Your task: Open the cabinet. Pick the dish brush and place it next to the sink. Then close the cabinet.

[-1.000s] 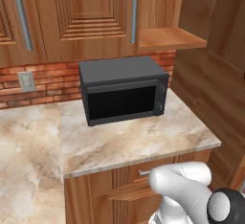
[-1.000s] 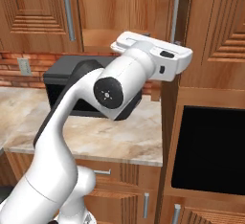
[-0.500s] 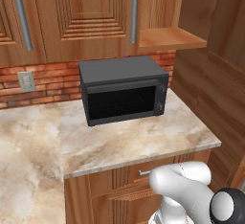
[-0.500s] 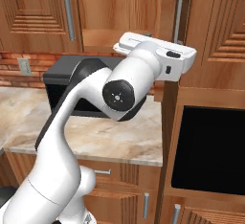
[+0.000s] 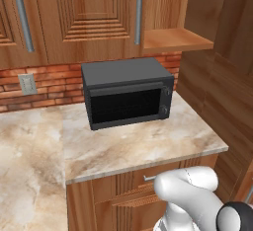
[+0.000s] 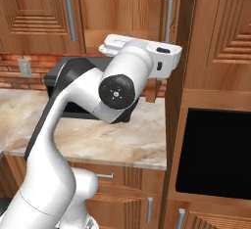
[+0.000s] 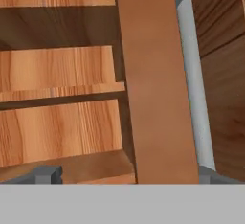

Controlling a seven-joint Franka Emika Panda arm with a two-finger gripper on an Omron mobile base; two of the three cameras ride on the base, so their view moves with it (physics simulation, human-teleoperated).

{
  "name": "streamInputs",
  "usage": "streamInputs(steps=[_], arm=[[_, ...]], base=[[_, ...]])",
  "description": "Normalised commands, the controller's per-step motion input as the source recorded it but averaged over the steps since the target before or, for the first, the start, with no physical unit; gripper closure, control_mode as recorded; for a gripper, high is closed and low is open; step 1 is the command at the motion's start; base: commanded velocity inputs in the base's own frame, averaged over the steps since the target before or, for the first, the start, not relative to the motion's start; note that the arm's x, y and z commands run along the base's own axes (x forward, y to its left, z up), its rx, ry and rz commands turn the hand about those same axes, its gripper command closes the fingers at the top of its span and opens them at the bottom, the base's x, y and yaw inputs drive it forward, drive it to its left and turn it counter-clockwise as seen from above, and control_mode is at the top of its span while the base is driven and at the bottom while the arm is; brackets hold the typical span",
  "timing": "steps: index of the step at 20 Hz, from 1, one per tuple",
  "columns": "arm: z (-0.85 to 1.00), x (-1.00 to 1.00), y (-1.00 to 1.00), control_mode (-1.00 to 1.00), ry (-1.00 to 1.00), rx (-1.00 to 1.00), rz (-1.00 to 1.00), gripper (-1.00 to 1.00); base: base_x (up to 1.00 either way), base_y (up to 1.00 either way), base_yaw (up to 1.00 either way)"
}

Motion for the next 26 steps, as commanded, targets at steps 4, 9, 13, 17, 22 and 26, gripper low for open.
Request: streamInputs(steps=[4, 9, 13, 17, 22, 26], arm=[[0.0, 0.32, 0.52, -1.0, 0.12, 0.0, 0.11, -1.0], [0.0, 0.42, 0.5, -1.0, 0.1, 0.0, 0.06, -1.0], [0.0, 0.53, 0.43, -1.0, 0.07, 0.0, 0.0, -1.0], [0.0, 0.54, 0.35, -1.0, 0.06, 0.0, 0.0, -1.0], [0.0, 0.47, 0.26, -1.0, 0.07, 0.0, 0.0, -1.0], [0.0, 0.52, 0.26, -1.0, 0.01, 0.0, 0.0, -1.0]], base=[[0.0, 0.0, 0.0], [0.0, 0.0, 0.0], [0.0, 0.0, 0.0], [0.0, 0.0, 0.0], [0.0, 0.0, 0.0], [0.0, 0.0, 0.0]])
